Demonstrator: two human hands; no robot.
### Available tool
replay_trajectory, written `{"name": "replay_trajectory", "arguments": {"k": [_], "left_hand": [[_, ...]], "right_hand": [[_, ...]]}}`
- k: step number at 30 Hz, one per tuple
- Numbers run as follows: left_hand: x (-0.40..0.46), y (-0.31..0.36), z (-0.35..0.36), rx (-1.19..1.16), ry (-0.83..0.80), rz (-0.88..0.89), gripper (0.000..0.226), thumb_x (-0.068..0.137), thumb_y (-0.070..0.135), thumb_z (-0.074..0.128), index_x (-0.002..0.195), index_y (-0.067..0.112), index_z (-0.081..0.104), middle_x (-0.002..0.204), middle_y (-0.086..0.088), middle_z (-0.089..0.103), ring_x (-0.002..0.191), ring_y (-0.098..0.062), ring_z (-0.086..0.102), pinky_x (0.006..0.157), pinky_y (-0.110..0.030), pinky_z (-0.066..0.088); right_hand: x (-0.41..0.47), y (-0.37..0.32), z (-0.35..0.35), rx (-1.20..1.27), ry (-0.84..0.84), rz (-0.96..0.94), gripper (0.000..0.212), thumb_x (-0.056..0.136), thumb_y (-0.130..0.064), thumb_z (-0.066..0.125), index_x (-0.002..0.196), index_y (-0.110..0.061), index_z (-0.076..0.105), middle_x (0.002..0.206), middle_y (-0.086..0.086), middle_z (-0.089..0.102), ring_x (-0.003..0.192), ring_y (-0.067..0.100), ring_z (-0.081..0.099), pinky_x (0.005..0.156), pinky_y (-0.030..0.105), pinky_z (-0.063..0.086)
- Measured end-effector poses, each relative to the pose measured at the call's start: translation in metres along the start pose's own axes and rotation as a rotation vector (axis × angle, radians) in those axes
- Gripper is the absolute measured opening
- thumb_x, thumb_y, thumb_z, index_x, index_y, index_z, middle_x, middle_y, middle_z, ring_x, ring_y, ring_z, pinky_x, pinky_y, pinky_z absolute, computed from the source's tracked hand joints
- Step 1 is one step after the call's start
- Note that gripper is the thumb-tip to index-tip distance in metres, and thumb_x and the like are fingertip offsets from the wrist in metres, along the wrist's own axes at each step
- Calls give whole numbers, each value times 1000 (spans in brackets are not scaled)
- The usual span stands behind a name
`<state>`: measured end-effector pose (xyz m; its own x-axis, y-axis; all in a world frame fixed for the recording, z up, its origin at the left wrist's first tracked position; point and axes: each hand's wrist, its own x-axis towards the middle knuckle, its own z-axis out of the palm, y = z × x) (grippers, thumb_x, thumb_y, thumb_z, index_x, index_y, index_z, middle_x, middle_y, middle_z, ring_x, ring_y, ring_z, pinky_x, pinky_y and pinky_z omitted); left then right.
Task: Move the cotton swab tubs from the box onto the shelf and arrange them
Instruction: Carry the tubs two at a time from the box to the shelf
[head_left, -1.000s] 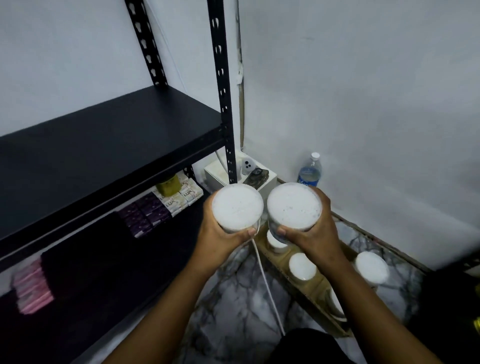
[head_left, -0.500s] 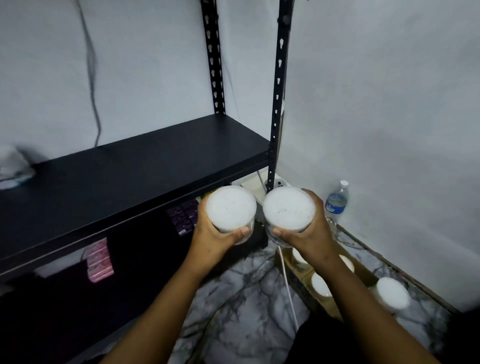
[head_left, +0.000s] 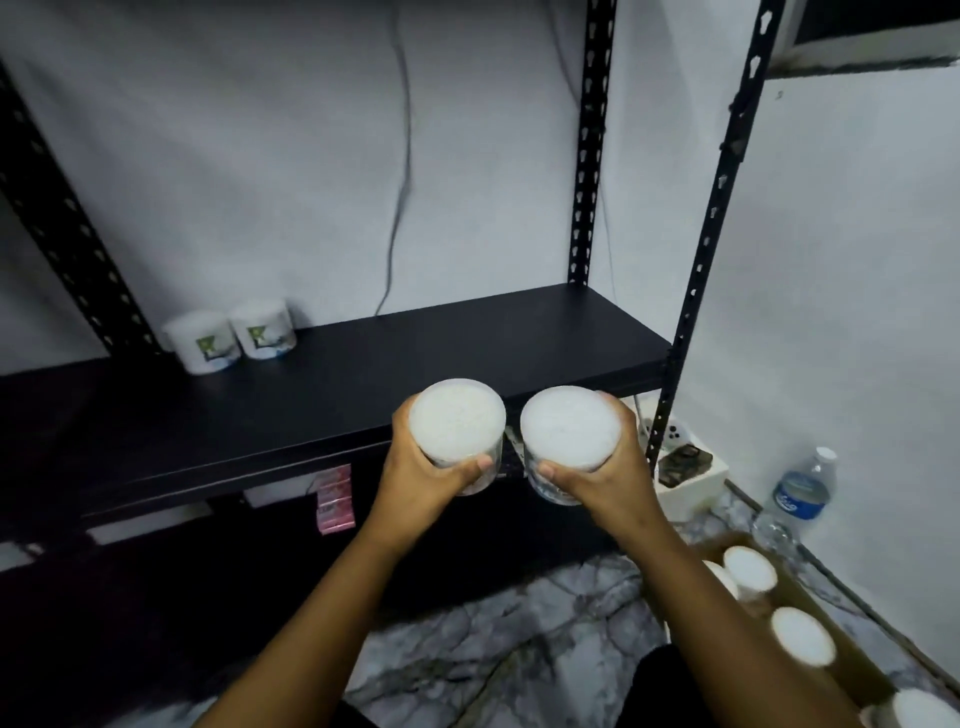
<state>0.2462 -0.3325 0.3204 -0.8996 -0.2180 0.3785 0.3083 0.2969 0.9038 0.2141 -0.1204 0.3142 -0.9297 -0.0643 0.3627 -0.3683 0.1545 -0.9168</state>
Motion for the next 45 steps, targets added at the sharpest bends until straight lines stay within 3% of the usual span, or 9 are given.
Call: {"name": "replay_trajectory", "arguments": {"k": [3,8,15,19,25,29,33,40,45], "left_hand": [[-1,0,-30,30,59,-6,91,50,50,80,127,37,33,125,21,46,113,9,49,84,-12,46],[4,-3,-82,70,184,-31,94,48,48,80,127,33,32,127,11,47,110,8,49,81,-9,44],[13,-12,-142,100,250,-55,96,48,51,78,130,30,32,128,7,48,111,-1,50,85,-19,49],[21,-19,-165,128,297,-61,91,54,40,82,130,30,33,128,8,48,111,0,50,80,-6,43],[42,-30,-195,140,361,-90,91,50,46,81,127,37,32,124,12,48,110,1,50,83,-13,44],[58,-43,-214,165,397,-103,92,48,50,79,127,37,33,125,11,49,111,1,51,85,-15,45],[75,-58,-230,192,421,-121,91,57,33,86,131,30,33,125,8,49,113,-8,51,86,-18,44],[96,-88,-256,210,430,-158,89,62,30,87,132,27,32,129,5,48,117,-12,49,90,-23,44],[107,-107,-265,207,429,-217,92,54,48,83,128,35,31,130,4,46,119,-13,47,92,-28,46]], "right_hand": [[5,-16,28,39,-77,-12,96,46,-48,83,127,-35,34,122,-12,49,109,-4,51,77,5,46],[19,-33,80,111,-182,-28,88,55,-30,82,128,-29,33,119,-15,48,101,-19,49,72,1,43],[41,-47,143,156,-249,-25,81,62,-25,86,123,-39,35,120,-15,49,105,-4,53,72,6,47],[55,-49,176,178,-288,-20,82,58,-30,84,124,-36,36,121,-11,51,108,2,54,75,12,50],[83,-47,225,191,-344,1,83,54,-38,83,124,-37,39,120,-10,54,109,7,55,82,22,50],[104,-45,255,216,-367,-13,81,54,-36,83,122,-37,38,118,-12,54,108,5,55,79,18,48],[123,-42,284,215,-389,-30,80,57,-32,85,122,-36,39,117,-13,55,107,4,55,79,17,47],[147,-27,323,212,-431,-12,77,64,-22,87,122,-35,39,115,-14,54,107,5,55,79,17,46],[159,-9,341,185,-478,42,79,63,-25,87,126,-31,39,121,-6,54,111,12,54,83,21,46]]}}
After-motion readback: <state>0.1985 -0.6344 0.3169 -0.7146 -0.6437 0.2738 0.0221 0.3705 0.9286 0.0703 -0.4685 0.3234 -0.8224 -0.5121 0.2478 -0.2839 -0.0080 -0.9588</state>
